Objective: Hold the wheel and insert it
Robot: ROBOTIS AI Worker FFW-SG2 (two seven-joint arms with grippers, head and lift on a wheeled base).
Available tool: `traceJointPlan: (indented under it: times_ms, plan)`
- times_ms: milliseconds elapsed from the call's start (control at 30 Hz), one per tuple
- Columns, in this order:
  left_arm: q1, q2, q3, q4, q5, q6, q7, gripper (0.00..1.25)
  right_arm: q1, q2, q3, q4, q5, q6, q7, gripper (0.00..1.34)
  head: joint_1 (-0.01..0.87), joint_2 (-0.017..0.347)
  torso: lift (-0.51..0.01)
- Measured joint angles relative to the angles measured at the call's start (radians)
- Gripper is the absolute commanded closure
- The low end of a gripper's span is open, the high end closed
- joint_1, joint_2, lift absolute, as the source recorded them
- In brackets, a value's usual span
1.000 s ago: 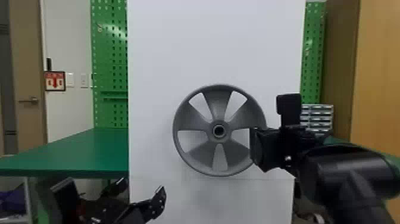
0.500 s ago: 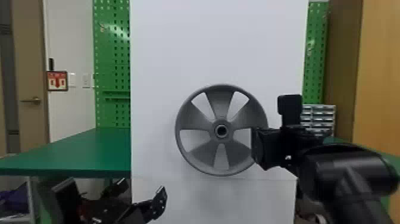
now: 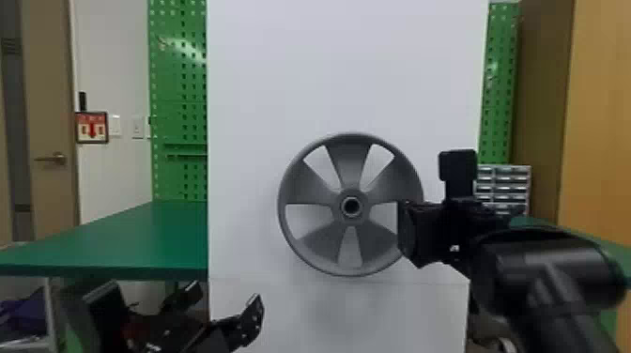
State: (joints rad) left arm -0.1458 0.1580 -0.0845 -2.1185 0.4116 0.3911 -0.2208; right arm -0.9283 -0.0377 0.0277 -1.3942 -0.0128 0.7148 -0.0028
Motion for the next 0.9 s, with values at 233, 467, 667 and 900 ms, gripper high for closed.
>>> traceJointPlan:
  times_ms: [233, 467, 667, 900]
  plan:
    - [0.002, 0.000, 0.000, 0.000, 0.001, 0.000, 0.000, 0.10, 0.003, 0.000, 0.000, 0.000, -0.004, -0.008, 0.000, 0.99, 0.097, 0.015, -0.442]
    - [0.003, 0.000, 0.001, 0.000, 0.001, 0.000, 0.000, 0.10, 0.009, 0.000, -0.002, 0.000, -0.016, -0.027, 0.000, 0.15, 0.097, 0.015, -0.442]
    - [0.004, 0.000, 0.002, 0.000, 0.001, 0.000, 0.000, 0.10, 0.010, 0.001, 0.002, 0.000, -0.025, -0.027, -0.002, 0.10, 0.097, 0.015, -0.442]
    - [0.004, 0.000, 0.002, 0.000, 0.001, 0.000, 0.000, 0.10, 0.014, 0.001, 0.002, 0.000, -0.026, -0.028, 0.000, 0.10, 0.097, 0.015, -0.442]
